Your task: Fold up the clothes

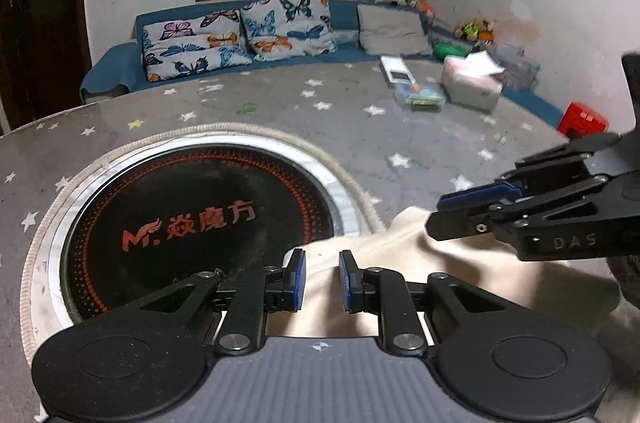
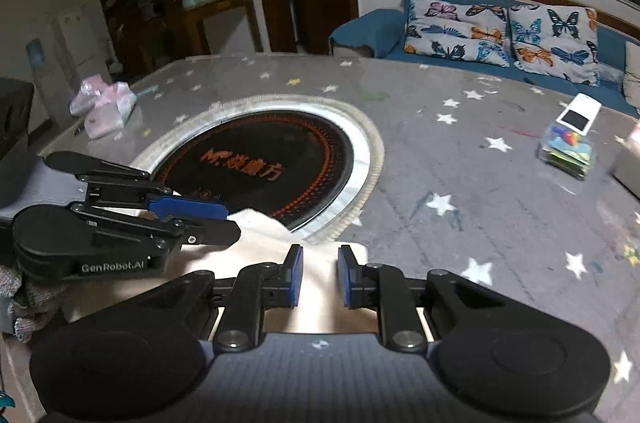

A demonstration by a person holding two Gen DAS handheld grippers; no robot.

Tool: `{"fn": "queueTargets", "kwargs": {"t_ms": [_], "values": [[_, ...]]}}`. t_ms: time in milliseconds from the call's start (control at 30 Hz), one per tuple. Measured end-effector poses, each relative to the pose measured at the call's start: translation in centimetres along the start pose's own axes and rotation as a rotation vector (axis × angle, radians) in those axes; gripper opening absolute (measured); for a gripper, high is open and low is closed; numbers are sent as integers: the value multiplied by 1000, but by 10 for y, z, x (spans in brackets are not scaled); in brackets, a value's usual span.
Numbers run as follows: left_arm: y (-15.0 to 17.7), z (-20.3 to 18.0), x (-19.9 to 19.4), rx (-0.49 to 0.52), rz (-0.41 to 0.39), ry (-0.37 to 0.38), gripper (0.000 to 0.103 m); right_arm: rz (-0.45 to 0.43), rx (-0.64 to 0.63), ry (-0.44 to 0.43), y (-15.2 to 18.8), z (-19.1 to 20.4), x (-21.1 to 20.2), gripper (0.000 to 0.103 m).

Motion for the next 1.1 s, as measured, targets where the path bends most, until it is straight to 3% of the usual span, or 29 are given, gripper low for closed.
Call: {"fn": "queueTargets", "kwargs": {"t_ms": [167, 367, 533, 733, 967, 1000, 1033, 1100], "values": [[2, 1, 2, 1, -4, -2, 21, 12, -3, 21, 0, -3, 7, 16], [2, -2, -1, 9, -12, -8, 21, -31, 23, 72, 6, -23, -38, 16], [0, -7, -8, 16, -35, -17, 22, -9, 68, 126, 26, -47, -69, 17], [-3, -41, -28, 74, -81, 65, 23, 7, 99, 112, 33, -54, -66, 17], [12, -80, -33, 139, -78, 147, 27, 14, 114, 104, 37, -54, -44, 17], [14, -83, -32, 148, -75, 148, 27, 12, 115, 106, 38, -54, -43, 15], [16, -85, -31, 157, -73, 150, 27, 10, 115, 107, 39, -54, -41, 5], [18, -86, -30, 165, -71, 153, 28, -20, 70, 147, 36, -48, -48, 3]]}}
Point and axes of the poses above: each gripper's, at about its wrist camera, not at the fingertips, and x roughly the way its jaws point, z to its left, y to its underside, the point moved 5 cm from there along x, roughly the way its jaws point, and after that the axes turned 7 degrees about x, right-handed, at the moved point
